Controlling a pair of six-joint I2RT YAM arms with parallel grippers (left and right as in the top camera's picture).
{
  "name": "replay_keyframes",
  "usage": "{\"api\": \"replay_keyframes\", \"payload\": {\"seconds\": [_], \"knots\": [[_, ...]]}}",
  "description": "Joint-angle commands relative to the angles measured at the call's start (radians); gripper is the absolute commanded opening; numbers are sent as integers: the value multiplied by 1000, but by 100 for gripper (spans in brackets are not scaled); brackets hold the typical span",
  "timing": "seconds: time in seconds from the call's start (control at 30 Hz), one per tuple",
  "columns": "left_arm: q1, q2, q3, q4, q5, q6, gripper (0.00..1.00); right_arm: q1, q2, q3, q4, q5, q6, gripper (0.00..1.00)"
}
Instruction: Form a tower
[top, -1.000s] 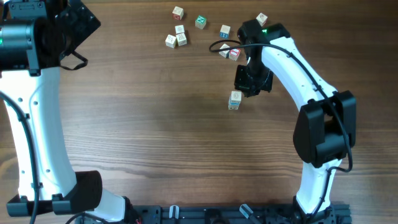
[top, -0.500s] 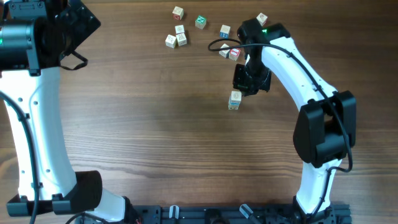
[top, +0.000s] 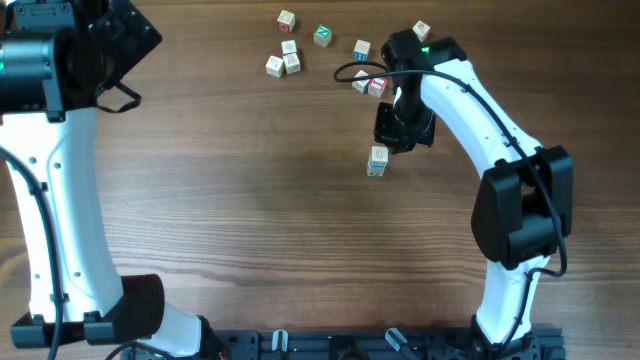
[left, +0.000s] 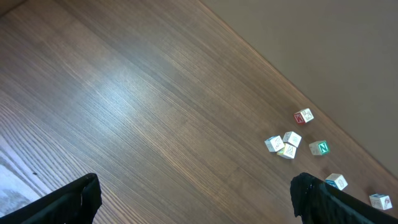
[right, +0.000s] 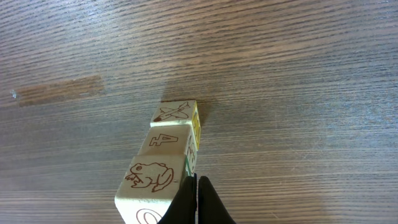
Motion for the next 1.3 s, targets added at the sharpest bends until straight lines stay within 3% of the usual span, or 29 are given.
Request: {"api": "replay_keyframes", "payload": {"seconds": [0.0, 1.27], "knots": [[5, -18, 10, 2, -16, -14, 100, 3, -18, -8, 5, -17, -12, 4], [5, -18, 10, 2, -16, -14, 100, 3, -18, -8, -27, -43, -16, 4]]}}
